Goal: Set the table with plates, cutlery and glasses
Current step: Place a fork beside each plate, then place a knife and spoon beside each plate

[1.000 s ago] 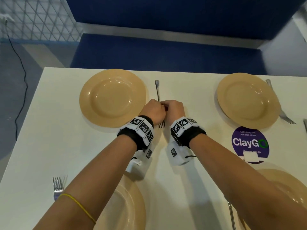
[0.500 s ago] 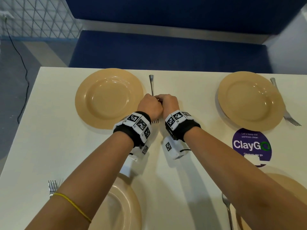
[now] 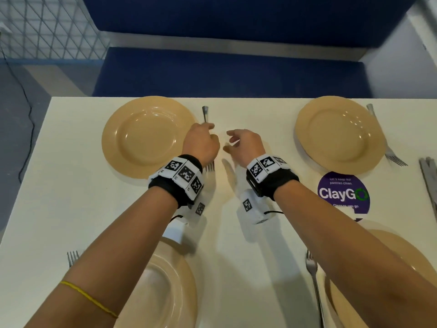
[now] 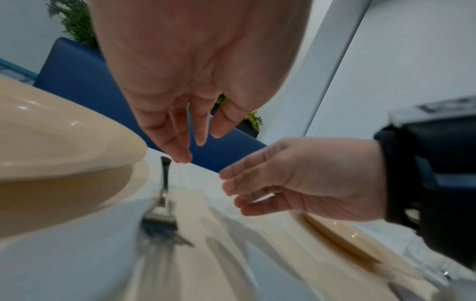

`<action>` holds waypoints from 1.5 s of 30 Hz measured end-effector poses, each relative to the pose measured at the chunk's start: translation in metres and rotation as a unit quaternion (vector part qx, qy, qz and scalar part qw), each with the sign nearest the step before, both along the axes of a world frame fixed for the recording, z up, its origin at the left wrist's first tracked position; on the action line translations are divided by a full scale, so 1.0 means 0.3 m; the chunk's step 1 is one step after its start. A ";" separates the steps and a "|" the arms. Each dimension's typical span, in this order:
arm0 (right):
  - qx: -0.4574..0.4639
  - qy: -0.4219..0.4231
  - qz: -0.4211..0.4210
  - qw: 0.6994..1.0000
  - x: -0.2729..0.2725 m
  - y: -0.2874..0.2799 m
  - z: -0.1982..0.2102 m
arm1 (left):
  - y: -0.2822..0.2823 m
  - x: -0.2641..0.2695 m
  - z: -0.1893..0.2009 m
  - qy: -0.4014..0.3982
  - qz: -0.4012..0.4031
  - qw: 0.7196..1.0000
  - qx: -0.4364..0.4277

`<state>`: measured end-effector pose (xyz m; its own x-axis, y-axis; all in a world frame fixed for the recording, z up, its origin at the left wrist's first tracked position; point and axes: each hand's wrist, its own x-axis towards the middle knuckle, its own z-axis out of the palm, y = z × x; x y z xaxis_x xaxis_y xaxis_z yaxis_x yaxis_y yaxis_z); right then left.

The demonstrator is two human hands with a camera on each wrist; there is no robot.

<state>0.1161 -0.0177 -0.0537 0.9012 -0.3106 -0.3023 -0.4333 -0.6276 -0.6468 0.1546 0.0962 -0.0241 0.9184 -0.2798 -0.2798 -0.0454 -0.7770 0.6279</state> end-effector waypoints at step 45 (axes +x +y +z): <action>-0.079 0.113 -0.211 0.968 -1.118 -1.541 -0.041 | -1.568 -1.006 -0.145 0.152 -0.115 0.977 0.094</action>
